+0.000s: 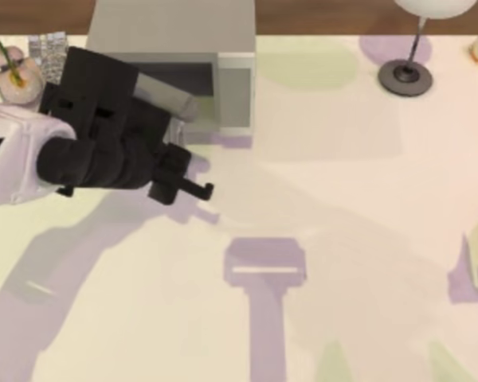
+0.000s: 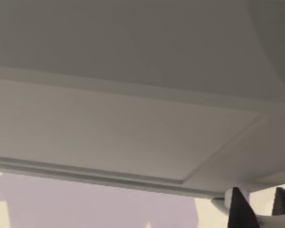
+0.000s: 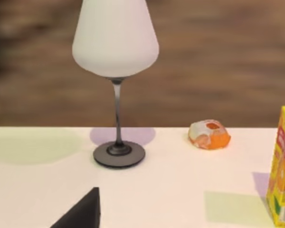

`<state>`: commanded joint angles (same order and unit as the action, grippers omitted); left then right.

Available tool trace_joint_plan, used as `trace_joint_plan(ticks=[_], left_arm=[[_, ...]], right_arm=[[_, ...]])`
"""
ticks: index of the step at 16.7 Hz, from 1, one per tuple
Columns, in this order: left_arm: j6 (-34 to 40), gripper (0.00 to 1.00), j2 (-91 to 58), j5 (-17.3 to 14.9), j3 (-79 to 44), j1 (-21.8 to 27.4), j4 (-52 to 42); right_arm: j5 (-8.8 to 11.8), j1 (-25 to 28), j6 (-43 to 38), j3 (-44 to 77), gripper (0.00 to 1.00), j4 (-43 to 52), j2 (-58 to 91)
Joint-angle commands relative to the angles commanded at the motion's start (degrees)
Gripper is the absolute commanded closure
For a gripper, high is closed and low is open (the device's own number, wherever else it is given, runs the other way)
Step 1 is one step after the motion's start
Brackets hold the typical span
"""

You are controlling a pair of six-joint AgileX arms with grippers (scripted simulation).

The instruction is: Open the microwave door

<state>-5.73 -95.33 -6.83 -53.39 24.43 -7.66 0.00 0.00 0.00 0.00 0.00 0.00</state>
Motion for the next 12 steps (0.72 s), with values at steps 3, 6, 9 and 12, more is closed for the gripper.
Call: trace_joint_plan(ticks=[3, 6, 9, 12], left_arm=[[0.0, 1.00, 0.0, 0.0, 0.0, 0.0, 0.0], [0.0, 1.00, 0.0, 0.0, 0.0, 0.0, 0.0], [0.1, 1.00, -0.1, -0.5, 0.0, 0.3, -0.1], [-2.6, 1.00, 0.9, -2.4, 0.7, -1.1, -0.4]], right_arm=[[0.0, 0.0, 0.0, 0.0, 0.00, 0.0, 0.0], [0.0, 0.0, 0.0, 0.0, 0.00, 0.0, 0.0], [0.0, 0.0, 0.0, 0.0, 0.00, 0.0, 0.0], [0.0, 0.0, 0.0, 0.0, 0.00, 0.0, 0.0]])
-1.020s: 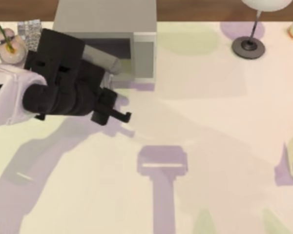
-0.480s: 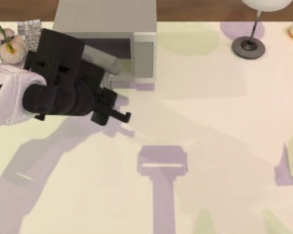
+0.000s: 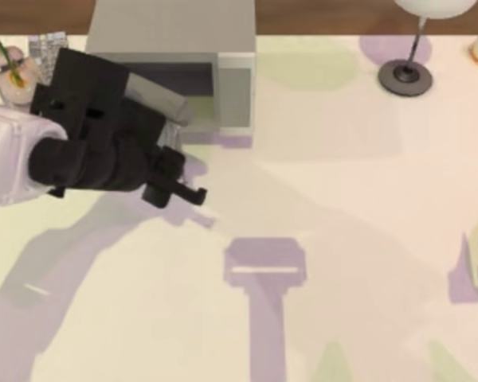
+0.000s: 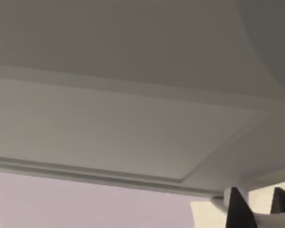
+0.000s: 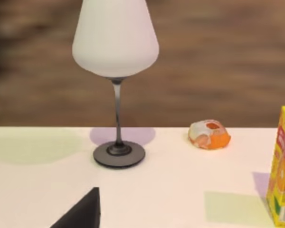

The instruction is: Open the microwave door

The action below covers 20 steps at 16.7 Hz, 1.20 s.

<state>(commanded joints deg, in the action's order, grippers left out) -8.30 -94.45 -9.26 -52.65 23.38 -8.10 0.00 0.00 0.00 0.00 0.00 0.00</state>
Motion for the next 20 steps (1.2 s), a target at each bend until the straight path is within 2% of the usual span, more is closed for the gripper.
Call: trace_joint_plan(ticks=[4, 20], left_arm=[[-3.2, 1.00, 0.9, -2.4, 1.0, -1.6, -0.6], [-3.2, 1.00, 0.9, -2.4, 1.0, -1.6, -0.6]], right_arm=[[0.0, 0.0, 0.0, 0.0, 0.00, 0.0, 0.0], [0.0, 0.0, 0.0, 0.0, 0.00, 0.0, 0.0]])
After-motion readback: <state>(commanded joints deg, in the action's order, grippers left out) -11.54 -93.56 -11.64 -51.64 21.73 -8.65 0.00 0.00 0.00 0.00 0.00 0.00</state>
